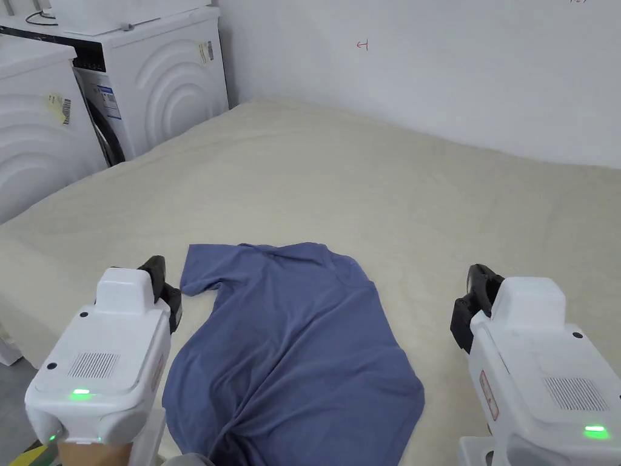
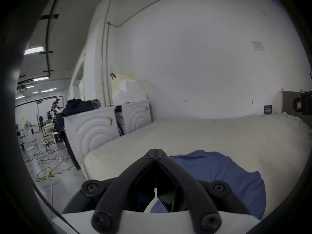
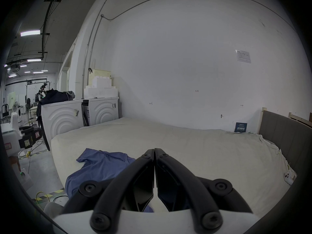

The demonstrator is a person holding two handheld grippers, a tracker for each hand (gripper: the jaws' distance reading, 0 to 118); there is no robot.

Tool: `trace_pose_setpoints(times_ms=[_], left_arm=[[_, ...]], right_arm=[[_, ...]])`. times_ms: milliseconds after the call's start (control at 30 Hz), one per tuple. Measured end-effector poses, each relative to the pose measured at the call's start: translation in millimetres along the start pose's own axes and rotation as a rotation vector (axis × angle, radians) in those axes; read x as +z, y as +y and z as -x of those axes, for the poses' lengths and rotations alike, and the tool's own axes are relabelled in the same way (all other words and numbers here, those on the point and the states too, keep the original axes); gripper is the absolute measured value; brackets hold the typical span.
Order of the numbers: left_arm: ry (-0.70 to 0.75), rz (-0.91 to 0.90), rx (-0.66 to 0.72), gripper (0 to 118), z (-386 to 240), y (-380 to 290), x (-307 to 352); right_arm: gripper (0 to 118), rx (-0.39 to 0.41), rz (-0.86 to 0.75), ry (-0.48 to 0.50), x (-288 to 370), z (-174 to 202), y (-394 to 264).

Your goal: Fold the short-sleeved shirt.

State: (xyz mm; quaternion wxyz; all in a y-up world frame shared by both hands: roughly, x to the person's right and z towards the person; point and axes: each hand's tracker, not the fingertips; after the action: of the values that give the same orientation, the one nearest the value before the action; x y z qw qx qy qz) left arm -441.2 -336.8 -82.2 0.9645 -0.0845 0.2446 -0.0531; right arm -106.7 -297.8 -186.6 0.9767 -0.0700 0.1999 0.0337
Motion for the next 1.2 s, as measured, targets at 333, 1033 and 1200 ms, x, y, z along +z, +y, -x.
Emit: trace_pose_setpoints(times_ms=[333, 1033, 1200], left_arm=[[-0.194, 0.353, -0.048, 26, -55, -3, -79], [-0.31, 0.936, -0.061, 79, -140, -108, -217], [-0.315, 0.9, -0.094, 4, -146, -94, -207]], right_arm=[[0, 0.001, 0.027, -0.057, -3, -28, -6], [0, -0.016, 0.139, -0.177, -21, -81, -36], [0, -0.024, 0.148, -0.188, -20, -87, -39]])
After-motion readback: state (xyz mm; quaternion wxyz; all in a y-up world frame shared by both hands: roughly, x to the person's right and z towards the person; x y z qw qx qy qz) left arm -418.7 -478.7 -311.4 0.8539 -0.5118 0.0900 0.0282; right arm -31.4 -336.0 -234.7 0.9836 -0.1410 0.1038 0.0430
